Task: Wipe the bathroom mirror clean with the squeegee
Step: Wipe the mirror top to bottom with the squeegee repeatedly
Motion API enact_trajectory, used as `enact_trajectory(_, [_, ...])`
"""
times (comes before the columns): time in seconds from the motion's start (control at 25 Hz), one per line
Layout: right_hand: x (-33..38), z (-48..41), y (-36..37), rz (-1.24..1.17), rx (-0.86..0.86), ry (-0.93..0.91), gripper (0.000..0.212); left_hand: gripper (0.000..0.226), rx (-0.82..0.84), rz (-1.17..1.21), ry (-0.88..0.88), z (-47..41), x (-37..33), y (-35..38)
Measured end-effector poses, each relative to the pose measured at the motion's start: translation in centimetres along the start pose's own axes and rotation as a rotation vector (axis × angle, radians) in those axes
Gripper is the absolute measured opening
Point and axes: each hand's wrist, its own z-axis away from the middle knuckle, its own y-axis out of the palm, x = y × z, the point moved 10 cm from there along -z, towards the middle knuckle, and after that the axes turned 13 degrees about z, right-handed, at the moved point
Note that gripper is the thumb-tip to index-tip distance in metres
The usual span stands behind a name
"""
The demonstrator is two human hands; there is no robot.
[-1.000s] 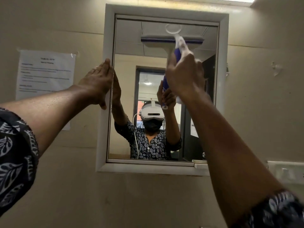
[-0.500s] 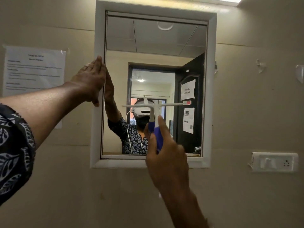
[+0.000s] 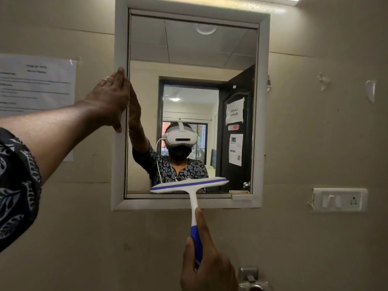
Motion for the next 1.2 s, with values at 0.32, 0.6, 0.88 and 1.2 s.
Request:
enact_trajectory(0.32, [-0.3,0.3,0.0,-0.045,0.065,0.11,0.08,0.14,-0.003,0.002,-0.003,0.0,-0.1,-0.1])
enact_trajectory(0.6, [4.5,-6.0,-18.6,-0.275,-0.669,-0.262,0.051,0.136,-0.035,-0.02,-0.003,0.2,-0.1,-0.1])
enact_trajectory(0.88, [5.6,-17.3,-27.7,-0.226,-0.852,-0.31,0.051,0.135,-0.016,-0.076,-0.021,-0.1,-0.1,0.1])
enact_trajectory(1.2, [6.9,-19.7,-28.5,-0.261,-0.87,-0.394,0.049,0.137,-0.003,-0.067,-0.026,0.2,-0.3,0.0])
